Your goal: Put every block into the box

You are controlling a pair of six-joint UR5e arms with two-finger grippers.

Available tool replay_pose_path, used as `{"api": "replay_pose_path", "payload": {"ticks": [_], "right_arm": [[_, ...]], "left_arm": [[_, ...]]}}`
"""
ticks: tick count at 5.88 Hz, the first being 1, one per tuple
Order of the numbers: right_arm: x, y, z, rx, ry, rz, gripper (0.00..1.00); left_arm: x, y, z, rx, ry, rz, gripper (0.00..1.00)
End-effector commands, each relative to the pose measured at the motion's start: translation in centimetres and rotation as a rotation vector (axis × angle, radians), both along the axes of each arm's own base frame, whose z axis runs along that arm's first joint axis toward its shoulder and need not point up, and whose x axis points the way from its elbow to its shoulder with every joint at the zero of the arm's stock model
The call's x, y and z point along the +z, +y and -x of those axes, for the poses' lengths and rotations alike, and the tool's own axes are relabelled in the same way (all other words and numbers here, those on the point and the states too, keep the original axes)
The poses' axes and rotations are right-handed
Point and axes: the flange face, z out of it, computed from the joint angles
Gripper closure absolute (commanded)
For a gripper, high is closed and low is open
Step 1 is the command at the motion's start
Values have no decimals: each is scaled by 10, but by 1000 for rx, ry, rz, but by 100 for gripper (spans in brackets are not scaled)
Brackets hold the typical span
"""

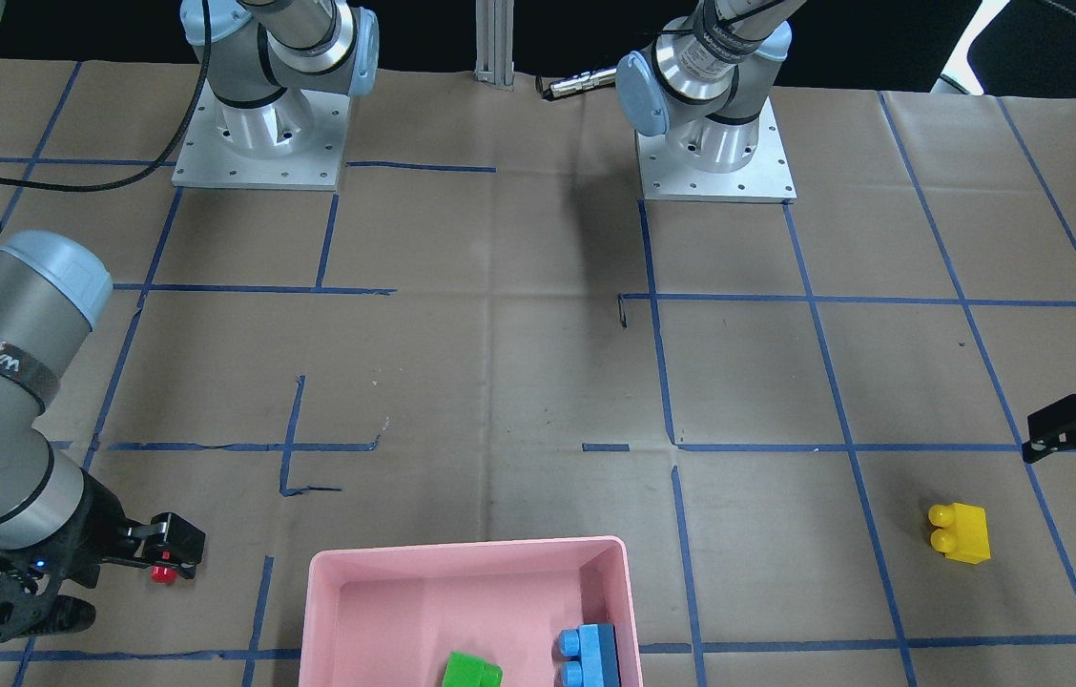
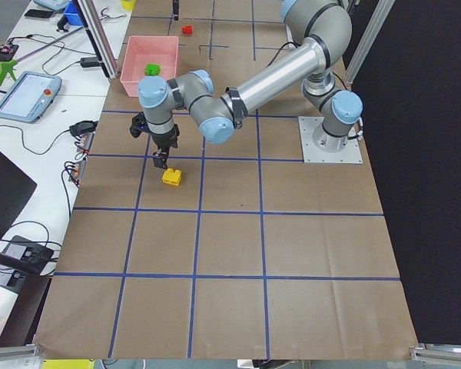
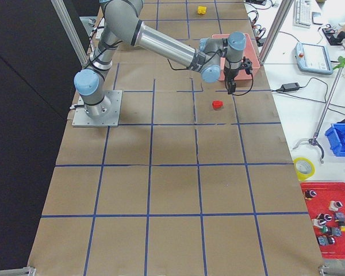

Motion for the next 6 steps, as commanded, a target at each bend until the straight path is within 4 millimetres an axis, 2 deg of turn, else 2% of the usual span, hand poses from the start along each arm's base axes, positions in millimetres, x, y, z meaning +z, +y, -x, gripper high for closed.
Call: {"api": "replay_pose_path", "payload": {"ticks": [1,3,4,5,6], "right_arm": [[-45,24,17,2,10,43,0],[-74,45,17,-2,3,-23,1],[-80,52,21,-9,1,-41,1],[-79,52,23,-11,0,-37,1],[-75,49,30,-21,-2,-27,4]], "left_arm": [[-49,-10,-4,71,39,-44,1],[-97,-16,-1,132,88,-55,1],[-119,-15,2,129,79,-41,1],[-138,-12,3,128,65,-12,1],[-145,-8,7,125,70,-23,1]]}}
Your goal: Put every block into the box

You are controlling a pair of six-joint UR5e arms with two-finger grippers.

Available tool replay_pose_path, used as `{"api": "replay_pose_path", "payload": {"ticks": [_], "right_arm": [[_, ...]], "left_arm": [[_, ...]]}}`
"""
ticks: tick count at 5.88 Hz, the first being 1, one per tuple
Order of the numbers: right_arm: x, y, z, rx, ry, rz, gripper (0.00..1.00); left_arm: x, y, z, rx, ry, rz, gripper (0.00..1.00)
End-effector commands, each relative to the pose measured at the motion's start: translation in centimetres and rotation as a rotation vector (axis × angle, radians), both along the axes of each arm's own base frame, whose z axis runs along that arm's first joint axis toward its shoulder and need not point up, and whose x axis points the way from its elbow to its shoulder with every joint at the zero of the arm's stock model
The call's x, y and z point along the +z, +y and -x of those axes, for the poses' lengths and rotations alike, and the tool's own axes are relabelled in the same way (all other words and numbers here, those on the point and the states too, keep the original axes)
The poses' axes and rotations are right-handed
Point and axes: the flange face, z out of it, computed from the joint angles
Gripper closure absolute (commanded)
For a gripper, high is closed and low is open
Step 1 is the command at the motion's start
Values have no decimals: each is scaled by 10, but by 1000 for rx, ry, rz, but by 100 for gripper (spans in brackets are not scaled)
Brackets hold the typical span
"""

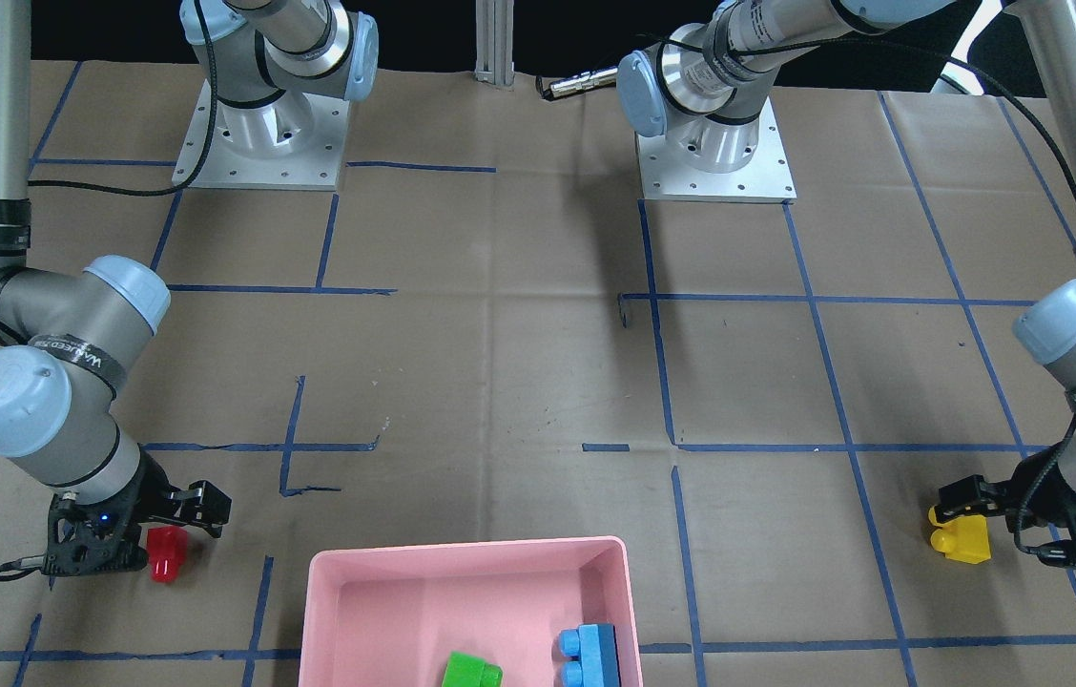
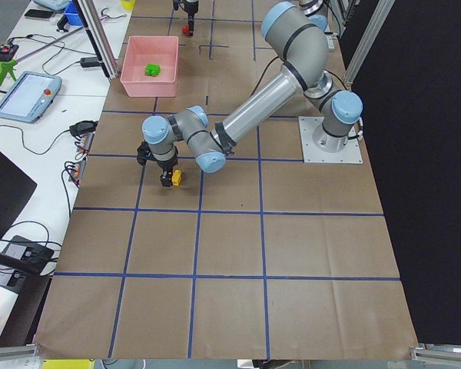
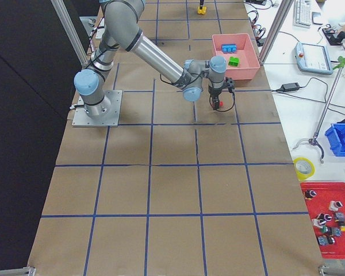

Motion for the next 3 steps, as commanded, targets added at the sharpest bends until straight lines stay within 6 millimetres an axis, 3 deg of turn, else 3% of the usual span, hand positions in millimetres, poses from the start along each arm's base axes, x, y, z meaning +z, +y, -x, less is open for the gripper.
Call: {"api": "replay_pose_path", "payload": {"ticks": [1,3], "right_arm": [[6,-5,12,-18,-4,18,11],[1,-3,10,-26,-17,3,27]], "left_arm": [[-15,6,4,-6,4,-6,1],[-20,9,5,-13,8,-16,1]]}}
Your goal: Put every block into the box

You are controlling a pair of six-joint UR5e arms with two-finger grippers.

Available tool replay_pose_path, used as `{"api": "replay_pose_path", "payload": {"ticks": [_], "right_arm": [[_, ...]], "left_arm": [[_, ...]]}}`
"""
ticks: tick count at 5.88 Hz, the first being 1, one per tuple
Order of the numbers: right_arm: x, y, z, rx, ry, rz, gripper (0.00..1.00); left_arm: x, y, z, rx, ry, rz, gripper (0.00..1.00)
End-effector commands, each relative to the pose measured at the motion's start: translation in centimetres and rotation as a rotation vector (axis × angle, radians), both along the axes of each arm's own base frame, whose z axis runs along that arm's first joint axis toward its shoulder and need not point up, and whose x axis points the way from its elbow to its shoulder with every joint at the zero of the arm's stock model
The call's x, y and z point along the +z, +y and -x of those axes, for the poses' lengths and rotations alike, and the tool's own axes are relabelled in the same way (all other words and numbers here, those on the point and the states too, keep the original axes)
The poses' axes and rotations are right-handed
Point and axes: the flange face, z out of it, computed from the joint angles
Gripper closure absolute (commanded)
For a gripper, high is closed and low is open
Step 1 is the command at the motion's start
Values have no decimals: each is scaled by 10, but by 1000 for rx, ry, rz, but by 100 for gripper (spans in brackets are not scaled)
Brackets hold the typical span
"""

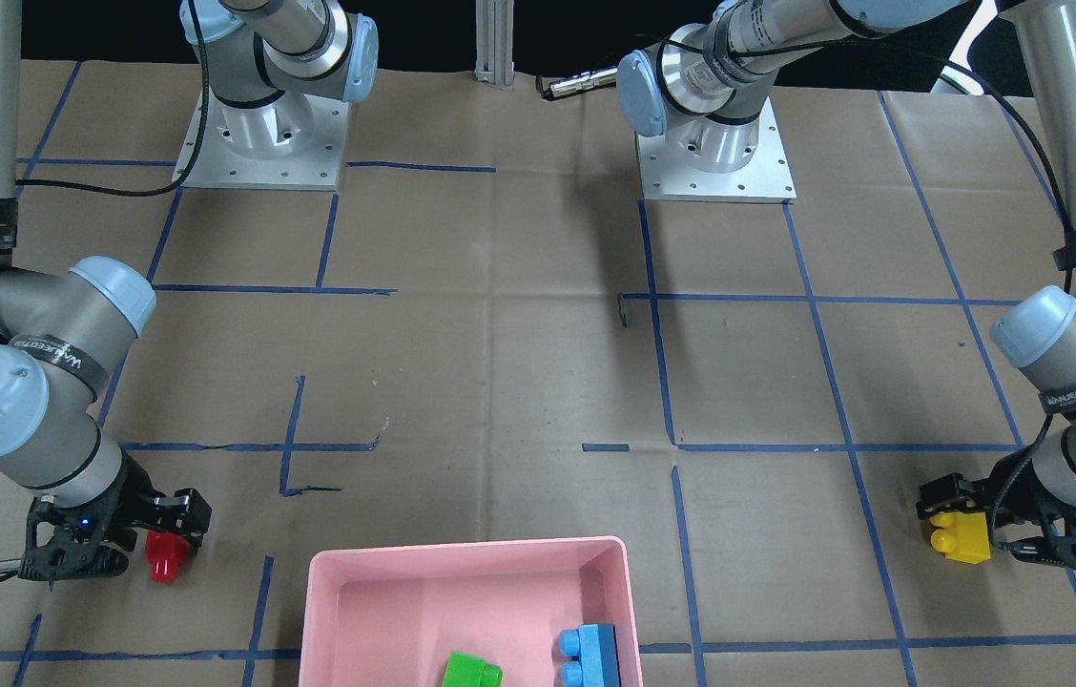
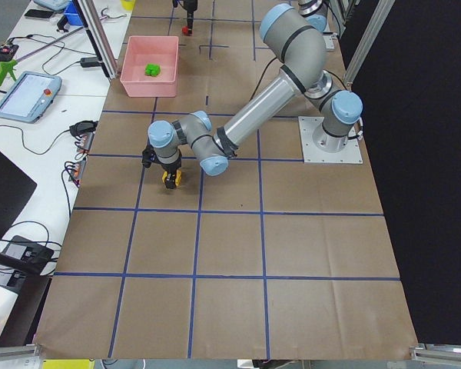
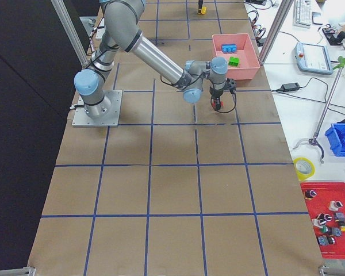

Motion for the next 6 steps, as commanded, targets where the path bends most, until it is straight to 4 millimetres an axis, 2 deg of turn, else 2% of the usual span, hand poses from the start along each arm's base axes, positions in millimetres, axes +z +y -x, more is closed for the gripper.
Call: {"api": "replay_pose_path", "payload": {"ticks": [1,2,3,4,6], "right_arm": [[-3,3,-1,-1,-2,-16,57],[-3,4,-2,-4,-3,-20,89],[2,2,-2,7,-1,-13,95],[21,-4,0,7,7,23,97],[89,-7,0,19,33,111,97]], "left_arm": [[-1,0,-1,-4,-4,-2,4],[1,-2,-3,-7,-9,3,6],[2,-5,-3,-10,-11,7,8],[4,-6,-4,-12,-13,11,16],[7,-9,-1,-22,-17,18,24]]}}
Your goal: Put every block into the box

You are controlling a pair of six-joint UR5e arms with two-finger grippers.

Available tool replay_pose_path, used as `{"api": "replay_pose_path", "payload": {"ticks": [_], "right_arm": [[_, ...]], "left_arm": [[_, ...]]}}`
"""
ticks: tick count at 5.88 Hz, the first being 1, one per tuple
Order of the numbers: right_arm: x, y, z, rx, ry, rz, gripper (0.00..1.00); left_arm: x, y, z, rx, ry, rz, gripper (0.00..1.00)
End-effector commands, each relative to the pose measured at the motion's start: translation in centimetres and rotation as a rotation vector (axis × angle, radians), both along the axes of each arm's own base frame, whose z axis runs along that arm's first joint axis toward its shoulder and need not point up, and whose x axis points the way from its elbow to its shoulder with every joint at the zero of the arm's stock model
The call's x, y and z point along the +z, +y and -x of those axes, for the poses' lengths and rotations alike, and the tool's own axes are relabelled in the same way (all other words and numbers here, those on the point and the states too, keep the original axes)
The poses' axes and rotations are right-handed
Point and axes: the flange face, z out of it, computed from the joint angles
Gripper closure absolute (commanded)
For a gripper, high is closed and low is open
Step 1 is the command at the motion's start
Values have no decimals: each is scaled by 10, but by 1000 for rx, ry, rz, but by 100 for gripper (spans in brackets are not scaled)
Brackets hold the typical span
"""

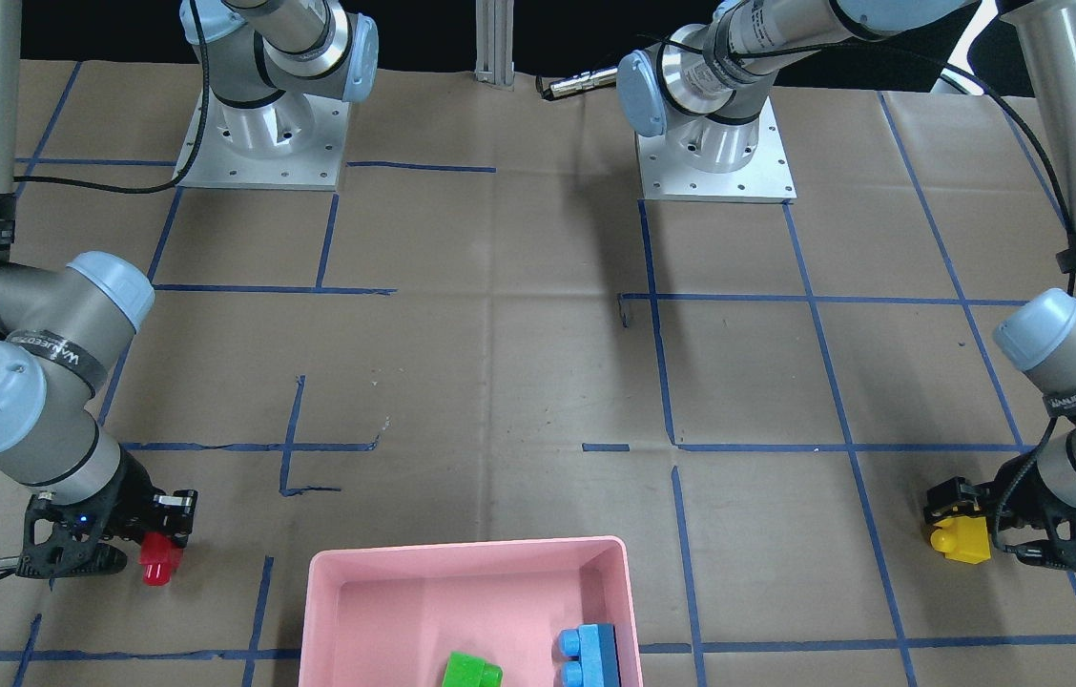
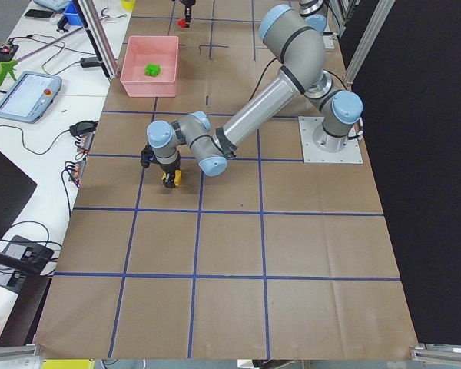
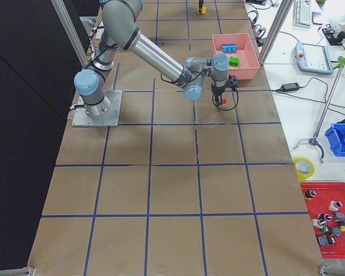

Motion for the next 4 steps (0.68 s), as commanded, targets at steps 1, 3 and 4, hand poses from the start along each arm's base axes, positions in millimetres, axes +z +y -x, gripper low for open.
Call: {"api": "replay_pose_path", "payload": {"ticks": [1,3,4], "right_arm": [[51,4,-1,9,13,31,97],[101,-6,-31,28,-20,39,97],[116,-24,-81,26,-100,32,97]], "left_arm": [[2,-3,3,-10,-9,14,31],[2,-4,4,-11,-9,14,43],[2,-4,4,-11,-9,14,55]]}}
